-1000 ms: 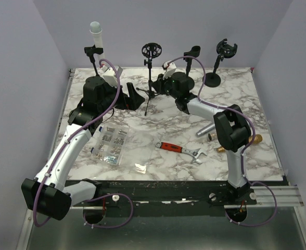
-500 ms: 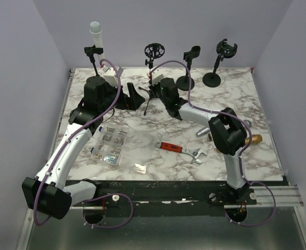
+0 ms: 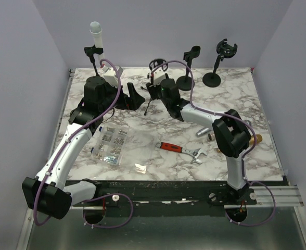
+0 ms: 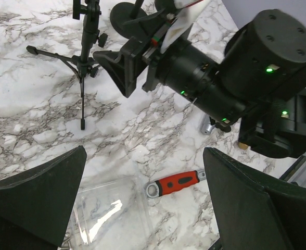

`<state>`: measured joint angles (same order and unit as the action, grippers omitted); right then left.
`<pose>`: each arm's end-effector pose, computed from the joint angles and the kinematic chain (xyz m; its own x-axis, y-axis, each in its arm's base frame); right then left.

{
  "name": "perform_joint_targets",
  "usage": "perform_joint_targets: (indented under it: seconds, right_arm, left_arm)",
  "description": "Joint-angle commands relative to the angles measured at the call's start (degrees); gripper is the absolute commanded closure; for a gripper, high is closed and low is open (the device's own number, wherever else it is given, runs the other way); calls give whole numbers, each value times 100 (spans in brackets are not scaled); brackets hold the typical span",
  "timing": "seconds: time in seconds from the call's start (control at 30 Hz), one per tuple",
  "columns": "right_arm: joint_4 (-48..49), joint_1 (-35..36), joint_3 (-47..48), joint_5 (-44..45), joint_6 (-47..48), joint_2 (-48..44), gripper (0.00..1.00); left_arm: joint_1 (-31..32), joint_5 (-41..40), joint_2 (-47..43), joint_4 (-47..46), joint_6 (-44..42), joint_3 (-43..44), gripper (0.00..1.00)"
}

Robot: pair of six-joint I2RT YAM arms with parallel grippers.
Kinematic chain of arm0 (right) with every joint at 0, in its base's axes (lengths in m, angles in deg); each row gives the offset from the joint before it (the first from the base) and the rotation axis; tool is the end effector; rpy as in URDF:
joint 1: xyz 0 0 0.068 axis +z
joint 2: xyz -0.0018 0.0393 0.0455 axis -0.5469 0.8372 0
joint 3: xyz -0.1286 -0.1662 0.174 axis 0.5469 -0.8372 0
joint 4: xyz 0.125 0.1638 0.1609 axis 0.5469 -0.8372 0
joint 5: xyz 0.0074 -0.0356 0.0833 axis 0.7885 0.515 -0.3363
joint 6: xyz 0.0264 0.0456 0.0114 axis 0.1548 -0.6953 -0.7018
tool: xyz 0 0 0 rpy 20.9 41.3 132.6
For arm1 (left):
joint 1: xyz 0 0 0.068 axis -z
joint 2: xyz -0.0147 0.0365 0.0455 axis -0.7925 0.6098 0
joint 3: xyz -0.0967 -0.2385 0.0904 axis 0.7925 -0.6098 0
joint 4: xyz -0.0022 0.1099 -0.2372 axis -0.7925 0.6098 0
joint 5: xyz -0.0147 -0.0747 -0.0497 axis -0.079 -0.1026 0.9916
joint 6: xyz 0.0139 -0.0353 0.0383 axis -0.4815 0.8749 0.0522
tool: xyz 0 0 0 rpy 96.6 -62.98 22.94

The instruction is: Remove the microphone from the stand

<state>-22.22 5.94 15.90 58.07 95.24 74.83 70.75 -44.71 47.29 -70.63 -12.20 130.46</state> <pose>0.3791 0.2951 0.2471 -0.0656 -0.2961 -0.9529 -0.4129 0.8774 -0.2442 0.2478 -0.0958 0.3795 -0.5119 -0.1893 -0.8379 0.4672 0.7572 -0.4565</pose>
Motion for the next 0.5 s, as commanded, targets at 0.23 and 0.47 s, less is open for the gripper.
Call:
perform_joint_targets:
  seconds: [0.23,0.47]
  right_arm:
    - [-316,-209,-1265,-297,-1806,-1744,21]
    - [-1144,-244,-2068,-1048,-3033,-2948,17]
  left_arm:
    - [4,63,-95,-110,48,-66,2]
    - [9,98,-52,-202,109,-127,1]
